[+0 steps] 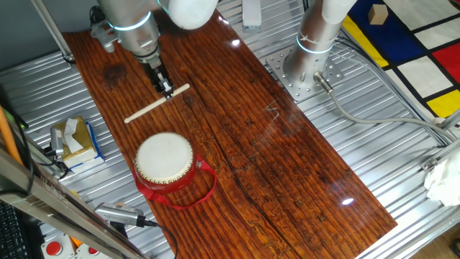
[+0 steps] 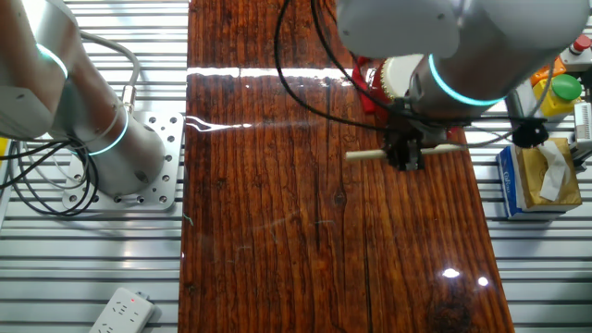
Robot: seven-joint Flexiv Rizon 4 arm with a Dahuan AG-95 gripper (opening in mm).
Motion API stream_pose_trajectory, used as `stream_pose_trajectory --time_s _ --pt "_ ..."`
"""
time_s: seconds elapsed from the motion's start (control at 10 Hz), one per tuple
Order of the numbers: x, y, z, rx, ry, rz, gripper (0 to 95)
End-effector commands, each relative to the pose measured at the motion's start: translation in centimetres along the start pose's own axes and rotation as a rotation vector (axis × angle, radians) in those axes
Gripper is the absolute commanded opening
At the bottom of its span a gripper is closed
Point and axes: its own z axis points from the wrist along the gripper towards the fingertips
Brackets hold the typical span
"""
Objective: Play the drum
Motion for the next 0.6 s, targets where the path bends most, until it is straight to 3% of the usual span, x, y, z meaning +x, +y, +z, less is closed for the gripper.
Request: stream_pose_trajectory --time_s 0.1,0.6 --pt "-0.02 -0.04 0.38 0.016 -0.014 -0.019 0.0" --pt "0.3 -0.18 0.64 0.009 0.0 -0.022 0.0"
